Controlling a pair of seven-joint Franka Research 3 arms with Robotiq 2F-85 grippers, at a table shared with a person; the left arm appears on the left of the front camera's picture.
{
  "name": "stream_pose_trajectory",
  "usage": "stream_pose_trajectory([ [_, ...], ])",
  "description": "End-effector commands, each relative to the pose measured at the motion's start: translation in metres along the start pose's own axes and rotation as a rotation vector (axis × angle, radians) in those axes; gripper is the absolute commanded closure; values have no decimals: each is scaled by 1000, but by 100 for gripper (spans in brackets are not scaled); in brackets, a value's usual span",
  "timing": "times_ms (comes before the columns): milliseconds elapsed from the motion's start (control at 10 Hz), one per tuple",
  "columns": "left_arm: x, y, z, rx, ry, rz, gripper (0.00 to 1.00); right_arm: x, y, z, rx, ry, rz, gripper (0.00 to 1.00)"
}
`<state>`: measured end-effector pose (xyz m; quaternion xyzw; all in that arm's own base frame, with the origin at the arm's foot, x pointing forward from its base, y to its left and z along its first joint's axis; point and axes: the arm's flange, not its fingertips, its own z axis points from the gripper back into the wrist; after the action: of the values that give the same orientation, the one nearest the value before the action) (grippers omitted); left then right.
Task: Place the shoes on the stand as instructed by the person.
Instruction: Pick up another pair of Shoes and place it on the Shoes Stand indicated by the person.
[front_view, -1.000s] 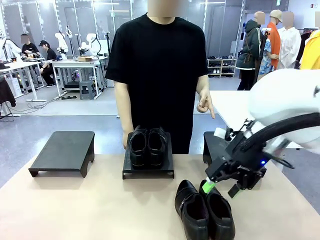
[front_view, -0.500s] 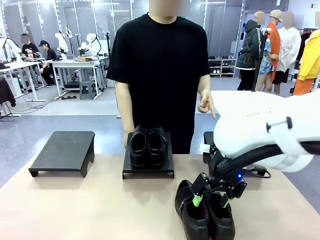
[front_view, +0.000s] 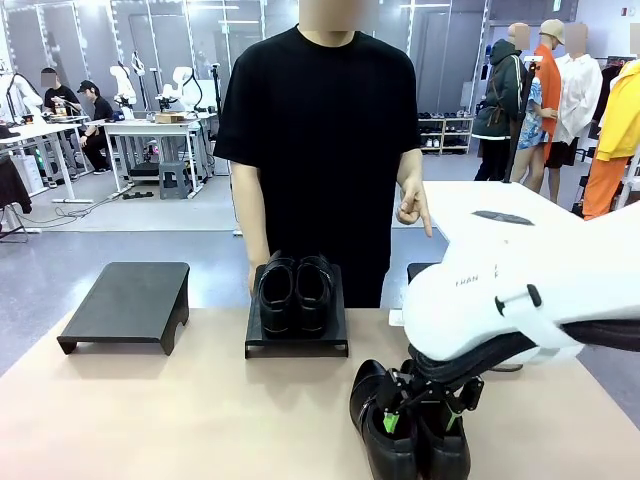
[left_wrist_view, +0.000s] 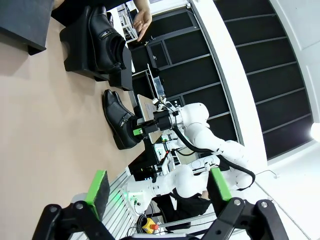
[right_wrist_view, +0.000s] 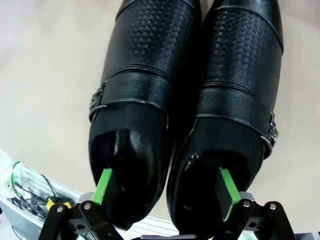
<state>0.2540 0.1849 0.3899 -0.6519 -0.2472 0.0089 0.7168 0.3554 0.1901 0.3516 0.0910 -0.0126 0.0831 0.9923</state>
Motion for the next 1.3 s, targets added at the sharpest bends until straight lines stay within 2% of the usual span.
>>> stream_pose_trajectory([
  [0, 1, -2, 0, -5, -4, -12, 0, -13, 7, -20, -85, -11, -27, 0],
  [100, 1, -2, 0, -5, -4, -12, 0, -13, 12, -25, -111, -5, -16, 31],
  [200, 1, -2, 0, -5, -4, -12, 0, -14, 18, -31, -140, 3, 17, 48],
  [300, 1, -2, 0, -5, -4, -12, 0, -14, 22, -34, -158, -2, 41, 90],
  [400, 1, -2, 0, -5, -4, -12, 0, -14, 23, -34, -171, -12, 27, 100],
  [600, 1, -2, 0, -5, -4, -12, 0, -15, 27, -31, -186, -14, 14, 100],
  [700, 1, -2, 0, -5, -4, -12, 0, -17, 30, -29, -186, -10, 13, 97],
  [800, 1, -2, 0, -5, -4, -12, 0, -16, 32, -29, -187, -10, 12, 100],
  [1200, 1, -2, 0, -5, -4, -12, 0, -12, 29, -26, -173, -17, -2, 100],
])
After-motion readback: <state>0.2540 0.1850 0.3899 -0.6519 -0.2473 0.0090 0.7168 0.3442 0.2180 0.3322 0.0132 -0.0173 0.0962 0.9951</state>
